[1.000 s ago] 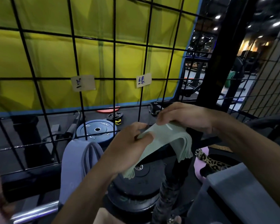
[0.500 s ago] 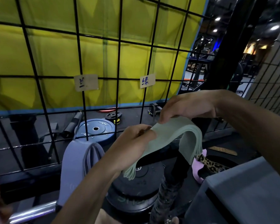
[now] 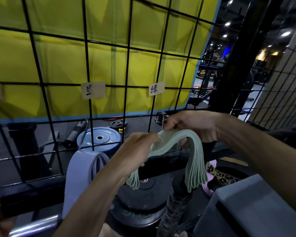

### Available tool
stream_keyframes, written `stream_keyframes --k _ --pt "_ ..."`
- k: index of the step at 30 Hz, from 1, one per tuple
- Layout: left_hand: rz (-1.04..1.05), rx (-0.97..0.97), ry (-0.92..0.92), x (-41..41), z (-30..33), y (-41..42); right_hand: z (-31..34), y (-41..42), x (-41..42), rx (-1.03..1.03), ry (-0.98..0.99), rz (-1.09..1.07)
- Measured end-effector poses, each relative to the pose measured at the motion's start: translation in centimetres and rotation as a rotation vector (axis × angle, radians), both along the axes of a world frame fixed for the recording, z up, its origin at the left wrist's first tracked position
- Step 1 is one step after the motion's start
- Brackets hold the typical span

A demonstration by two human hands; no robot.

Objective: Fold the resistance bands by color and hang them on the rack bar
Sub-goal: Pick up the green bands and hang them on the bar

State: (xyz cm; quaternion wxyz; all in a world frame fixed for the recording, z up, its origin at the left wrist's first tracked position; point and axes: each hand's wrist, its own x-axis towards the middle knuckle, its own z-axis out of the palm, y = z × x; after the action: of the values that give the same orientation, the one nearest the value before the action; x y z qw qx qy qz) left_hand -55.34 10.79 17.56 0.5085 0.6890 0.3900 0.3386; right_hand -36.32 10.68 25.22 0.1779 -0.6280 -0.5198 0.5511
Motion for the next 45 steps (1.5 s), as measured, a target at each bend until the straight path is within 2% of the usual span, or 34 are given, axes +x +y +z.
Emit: stream_keyframes --k 4,8,11,14,17,21,25,30,34,41,45 --pt "-0.017 0.024 0.033 -0.1 0.1 0.0 -1.8 0.0 0.4 -0.113 0.255 -0.083" --pt "-0.016 0.039 0.061 0.0 0.0 0.3 -2.6 -0.2 -0.1 -0.142 0.355 -0.102" --pt "-0.006 0.052 0.059 0.2 -0.2 0.3 -2.5 -0.5 -0.6 -0.116 0.335 -0.117" --pt "-0.087 0.100 0.027 0.2 -1.0 -0.3 -2.0 -0.8 -0.9 -0.079 0.281 -0.115" --pt "-0.108 0.169 0.088 -0.1 -1.7 -0.6 -1.8 -0.9 -1.0 -0.048 0.221 -0.120" --pt "0.019 0.300 0.190 0.4 -2.1 -0.8 -1.7 -0.9 -1.4 -0.027 0.188 -0.119" --pt "0.125 0.389 0.182 1.1 -2.2 -0.9 -1.2 -1.0 -1.6 -0.028 0.182 -0.118" --pt "0.139 0.451 0.180 0.7 -2.4 -0.3 -0.8 -0.8 -1.5 -0.017 0.104 -0.061" --pt "0.129 0.413 0.169 0.2 -2.1 0.0 -1.1 -0.5 -1.4 0.005 0.085 -0.048" --pt "0.020 0.233 0.006 -0.7 -1.8 0.0 -2.3 -0.1 -2.3 0.020 0.253 -0.084" --pt "0.027 0.233 0.018 -0.9 -1.5 -0.3 -2.6 0.0 -2.2 0.004 0.318 -0.082"
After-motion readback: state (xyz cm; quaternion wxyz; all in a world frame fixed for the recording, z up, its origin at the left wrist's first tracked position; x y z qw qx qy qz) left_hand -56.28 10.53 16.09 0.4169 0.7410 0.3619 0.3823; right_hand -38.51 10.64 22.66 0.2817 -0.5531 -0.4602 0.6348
